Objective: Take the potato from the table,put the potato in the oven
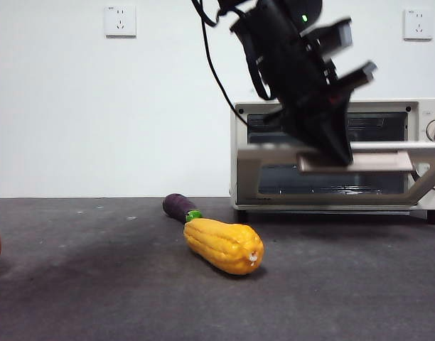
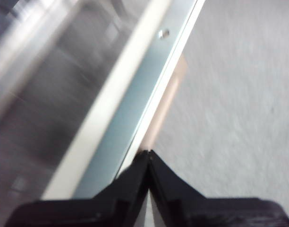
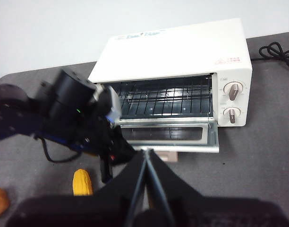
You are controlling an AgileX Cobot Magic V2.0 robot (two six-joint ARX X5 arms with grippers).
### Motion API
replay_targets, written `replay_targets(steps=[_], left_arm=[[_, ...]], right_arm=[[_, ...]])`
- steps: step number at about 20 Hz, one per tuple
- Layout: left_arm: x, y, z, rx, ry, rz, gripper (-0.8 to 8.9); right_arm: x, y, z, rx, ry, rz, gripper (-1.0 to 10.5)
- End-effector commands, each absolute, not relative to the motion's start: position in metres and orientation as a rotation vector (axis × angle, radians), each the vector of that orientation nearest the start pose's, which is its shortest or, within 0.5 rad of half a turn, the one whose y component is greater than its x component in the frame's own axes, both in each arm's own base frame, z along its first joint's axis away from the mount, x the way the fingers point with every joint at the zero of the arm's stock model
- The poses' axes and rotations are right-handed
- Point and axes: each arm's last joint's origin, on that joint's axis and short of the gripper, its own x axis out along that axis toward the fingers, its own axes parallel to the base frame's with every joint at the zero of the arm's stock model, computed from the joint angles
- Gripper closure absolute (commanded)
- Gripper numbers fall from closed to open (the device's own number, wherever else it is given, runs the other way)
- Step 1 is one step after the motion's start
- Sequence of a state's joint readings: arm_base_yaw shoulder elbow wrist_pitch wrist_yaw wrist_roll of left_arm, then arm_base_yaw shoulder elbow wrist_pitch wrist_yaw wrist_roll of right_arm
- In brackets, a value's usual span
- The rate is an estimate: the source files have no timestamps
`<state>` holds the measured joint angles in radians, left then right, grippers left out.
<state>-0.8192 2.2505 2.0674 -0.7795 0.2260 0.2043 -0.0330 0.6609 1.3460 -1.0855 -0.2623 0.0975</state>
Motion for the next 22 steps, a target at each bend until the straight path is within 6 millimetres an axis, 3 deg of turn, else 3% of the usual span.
replay_targets(steps=[1, 22], left_arm=[[0.337, -0.367, 0.223, 0.477, 0.898, -1.005, 8.21], [0.315, -0.387, 0.204, 0.489, 0.989, -1.034, 8.20]], right_arm=[[0.049, 0.006, 0.431, 0.157, 0.398, 0.211, 9.5], [0.048, 0.006, 0.428, 0.133, 0.419, 0.215, 9.5]])
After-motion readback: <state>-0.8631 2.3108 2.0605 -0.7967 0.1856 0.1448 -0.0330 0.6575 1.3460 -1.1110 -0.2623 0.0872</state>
